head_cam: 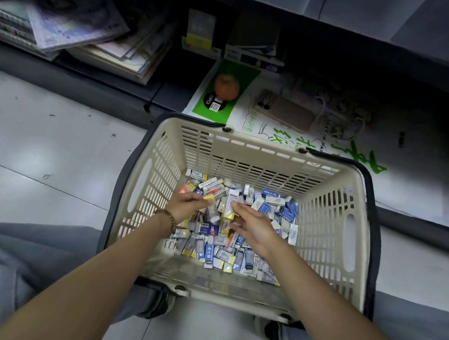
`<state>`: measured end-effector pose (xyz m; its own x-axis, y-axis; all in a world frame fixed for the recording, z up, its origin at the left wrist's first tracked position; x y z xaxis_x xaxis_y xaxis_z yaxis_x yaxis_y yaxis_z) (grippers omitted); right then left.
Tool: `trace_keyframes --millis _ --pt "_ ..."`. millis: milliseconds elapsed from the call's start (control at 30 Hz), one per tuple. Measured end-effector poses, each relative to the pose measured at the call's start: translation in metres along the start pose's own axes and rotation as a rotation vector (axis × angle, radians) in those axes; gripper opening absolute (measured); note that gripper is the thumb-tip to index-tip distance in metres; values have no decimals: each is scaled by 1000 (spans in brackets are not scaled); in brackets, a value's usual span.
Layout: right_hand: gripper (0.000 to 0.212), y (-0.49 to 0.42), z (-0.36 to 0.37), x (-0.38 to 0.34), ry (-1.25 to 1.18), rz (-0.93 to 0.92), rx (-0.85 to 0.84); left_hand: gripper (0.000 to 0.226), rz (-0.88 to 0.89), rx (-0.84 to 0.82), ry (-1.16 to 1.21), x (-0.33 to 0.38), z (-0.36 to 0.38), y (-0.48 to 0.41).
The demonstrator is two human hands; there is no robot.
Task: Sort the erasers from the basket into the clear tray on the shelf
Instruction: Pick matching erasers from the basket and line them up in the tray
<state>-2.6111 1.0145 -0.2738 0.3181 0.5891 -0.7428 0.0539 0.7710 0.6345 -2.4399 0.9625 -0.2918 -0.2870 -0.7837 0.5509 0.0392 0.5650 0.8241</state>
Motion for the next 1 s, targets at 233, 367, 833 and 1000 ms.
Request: trace_keyframes --millis 233,367,833,1000 --pt "25 13 0 -20 -36 -143 59 31 172 -48 119 37 7 21" --pt "35 14 -3 -31 -64 -210 76 23 89 -166 383 36 12 28" --pt "20 -7 8 -28 -49 -188 96 21 -37 -377 285 19 35 13" --pt "39 -17 -17 -21 -57 -111 91 26 25 -322 98 24 46 -5"
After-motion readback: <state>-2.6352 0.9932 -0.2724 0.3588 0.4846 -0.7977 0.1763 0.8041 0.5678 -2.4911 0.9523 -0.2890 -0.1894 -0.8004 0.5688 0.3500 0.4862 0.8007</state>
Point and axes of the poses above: each hand's wrist, its own y-axis away from the middle knuckle, its own z-axis out of the palm, x = y × z, the point moved 7 cm from there along -y, towards the middle knuckle, and after that the axes turned 12 degrees about -z, right-handed, at the moved point
